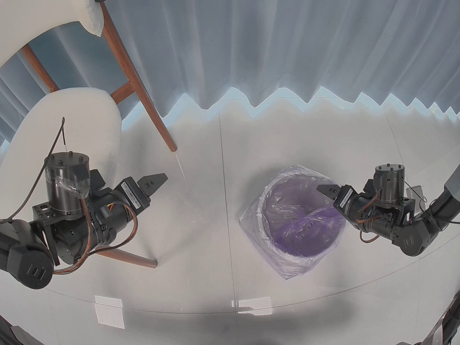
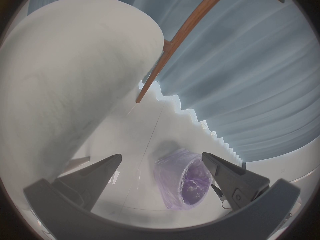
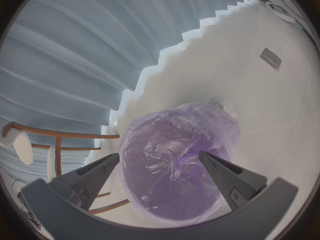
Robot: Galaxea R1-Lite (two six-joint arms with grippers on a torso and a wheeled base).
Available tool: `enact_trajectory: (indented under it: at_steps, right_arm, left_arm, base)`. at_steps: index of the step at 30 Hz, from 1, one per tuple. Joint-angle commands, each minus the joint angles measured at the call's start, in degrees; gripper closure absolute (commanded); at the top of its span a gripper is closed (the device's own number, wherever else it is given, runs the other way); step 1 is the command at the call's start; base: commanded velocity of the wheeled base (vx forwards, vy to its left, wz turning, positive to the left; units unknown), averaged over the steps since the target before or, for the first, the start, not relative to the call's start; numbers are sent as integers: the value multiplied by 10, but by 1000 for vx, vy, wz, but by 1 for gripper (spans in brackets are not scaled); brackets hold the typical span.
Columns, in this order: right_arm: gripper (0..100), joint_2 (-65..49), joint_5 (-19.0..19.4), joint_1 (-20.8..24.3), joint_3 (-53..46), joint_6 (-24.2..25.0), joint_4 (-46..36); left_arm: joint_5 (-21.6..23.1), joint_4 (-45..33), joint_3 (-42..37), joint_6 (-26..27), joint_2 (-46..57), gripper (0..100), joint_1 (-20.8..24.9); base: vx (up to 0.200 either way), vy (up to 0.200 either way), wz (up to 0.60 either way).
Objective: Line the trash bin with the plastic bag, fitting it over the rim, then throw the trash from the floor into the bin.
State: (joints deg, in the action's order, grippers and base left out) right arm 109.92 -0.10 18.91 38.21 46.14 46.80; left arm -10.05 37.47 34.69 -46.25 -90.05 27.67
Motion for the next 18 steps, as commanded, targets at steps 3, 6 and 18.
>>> enact_trajectory:
  at_steps: [3, 6, 18]
  right_arm:
    - [0, 18, -2, 18, 103, -28, -92]
    - [0, 28, -2, 16, 100, -50, -94]
    - [0, 71, -12, 19, 123, -97, -126]
  left_arm:
    - [13, -1, -45, 12, 63, 0, -40]
    - [55, -6, -47, 54, 74, 0, -74]
    - [71, 1, -53, 100, 86, 0, -66]
  base:
    - [0, 0, 0]
    - [200, 0, 0]
    - [83, 0, 0]
